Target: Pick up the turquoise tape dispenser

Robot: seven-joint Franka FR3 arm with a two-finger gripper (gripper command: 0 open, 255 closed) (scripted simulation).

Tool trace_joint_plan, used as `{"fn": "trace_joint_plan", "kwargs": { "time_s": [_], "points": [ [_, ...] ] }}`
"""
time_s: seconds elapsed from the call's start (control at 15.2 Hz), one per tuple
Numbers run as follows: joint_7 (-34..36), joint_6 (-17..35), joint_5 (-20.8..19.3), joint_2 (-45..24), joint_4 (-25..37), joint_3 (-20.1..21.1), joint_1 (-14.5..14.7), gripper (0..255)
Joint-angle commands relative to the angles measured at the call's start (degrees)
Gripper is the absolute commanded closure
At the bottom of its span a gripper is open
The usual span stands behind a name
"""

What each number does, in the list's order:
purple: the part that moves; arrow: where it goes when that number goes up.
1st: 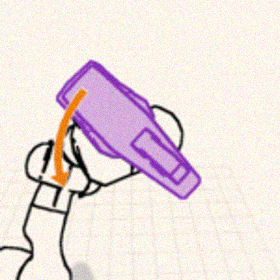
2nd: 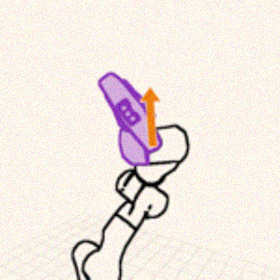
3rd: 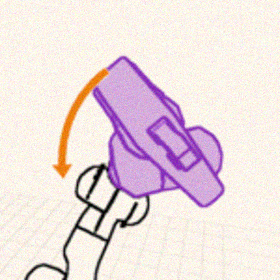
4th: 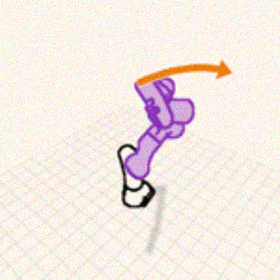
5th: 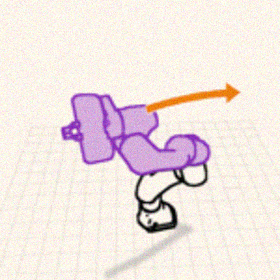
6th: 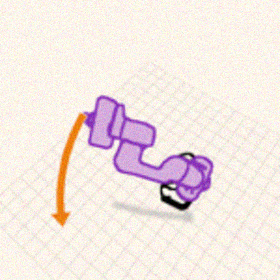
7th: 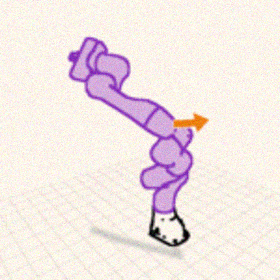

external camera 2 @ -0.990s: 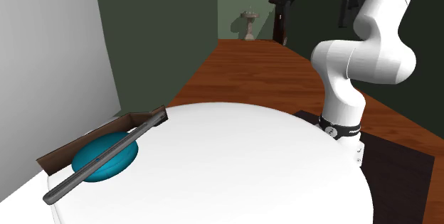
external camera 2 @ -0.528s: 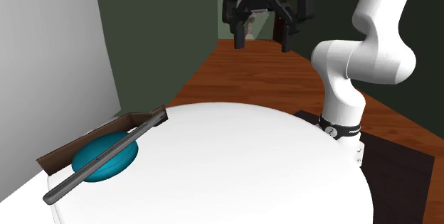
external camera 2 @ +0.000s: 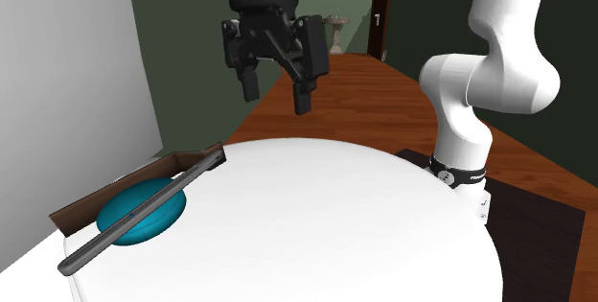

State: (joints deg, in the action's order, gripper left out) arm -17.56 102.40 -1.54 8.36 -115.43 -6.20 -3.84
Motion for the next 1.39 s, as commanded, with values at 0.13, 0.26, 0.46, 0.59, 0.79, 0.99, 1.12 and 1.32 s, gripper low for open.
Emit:
{"fn": "trace_joint_plan", "kwargs": {
  "time_s": [0.13,0.26,0.46,0.59,0.79,0.99,1.12,1.32],
  "points": [
    [-2.9,0.7,-0.5,-9.2,7.1,-1.0,-0.7,0],
    [-4.3,0.6,-0.6,-13.9,11.2,-1.4,-1.1,0],
    [-6.2,0.0,-0.8,-21.2,18.2,-1.8,-1.9,0],
    [-7.0,-0.5,-0.8,-24.3,21.4,-1.9,-2.3,0],
    [-6.9,1.7,-0.8,-24.8,19.7,-1.9,-2.3,0],
    [-6.8,3.7,-0.7,-25.3,18.2,-1.9,-2.3,0],
    [-6.8,4.8,-0.7,-25.7,17.4,-1.9,-2.3,0],
    [-6.8,4.9,-0.7,-25.8,17.5,-1.9,-2.3,255]
  ]
}}
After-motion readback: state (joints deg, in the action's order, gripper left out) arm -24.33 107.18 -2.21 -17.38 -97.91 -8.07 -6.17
